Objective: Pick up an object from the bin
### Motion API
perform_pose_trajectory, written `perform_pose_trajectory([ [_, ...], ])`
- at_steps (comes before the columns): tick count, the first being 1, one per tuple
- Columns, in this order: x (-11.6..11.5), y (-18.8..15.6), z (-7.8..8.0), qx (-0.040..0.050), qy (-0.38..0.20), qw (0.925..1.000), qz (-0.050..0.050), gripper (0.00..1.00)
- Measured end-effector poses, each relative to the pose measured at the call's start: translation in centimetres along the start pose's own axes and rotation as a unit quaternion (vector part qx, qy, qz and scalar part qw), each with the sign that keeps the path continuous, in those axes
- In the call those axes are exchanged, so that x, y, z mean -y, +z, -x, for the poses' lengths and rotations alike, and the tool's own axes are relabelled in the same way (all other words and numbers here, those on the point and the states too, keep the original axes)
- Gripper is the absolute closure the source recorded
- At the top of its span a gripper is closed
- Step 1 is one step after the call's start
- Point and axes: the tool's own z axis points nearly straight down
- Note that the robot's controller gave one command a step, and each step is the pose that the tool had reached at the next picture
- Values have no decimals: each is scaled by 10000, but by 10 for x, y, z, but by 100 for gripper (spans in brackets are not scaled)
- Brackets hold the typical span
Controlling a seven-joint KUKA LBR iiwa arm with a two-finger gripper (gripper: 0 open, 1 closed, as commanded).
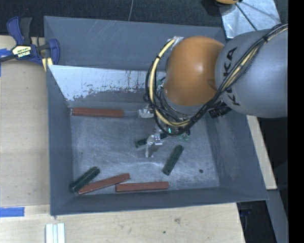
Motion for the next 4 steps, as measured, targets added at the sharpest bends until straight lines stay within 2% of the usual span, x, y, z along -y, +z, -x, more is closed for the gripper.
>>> perform_pose_trajectory([
  [1, 0, -3, 2, 34, 9, 10000, 6, 0],
  [2, 22, 68, 31, 57, -158, 9999, 3, 0],
  [3, 31, 99, 57, 2, -269, 9996, 10, 0],
  [4, 32, 99, 59, 7, -415, 9991, 18, 0],
])
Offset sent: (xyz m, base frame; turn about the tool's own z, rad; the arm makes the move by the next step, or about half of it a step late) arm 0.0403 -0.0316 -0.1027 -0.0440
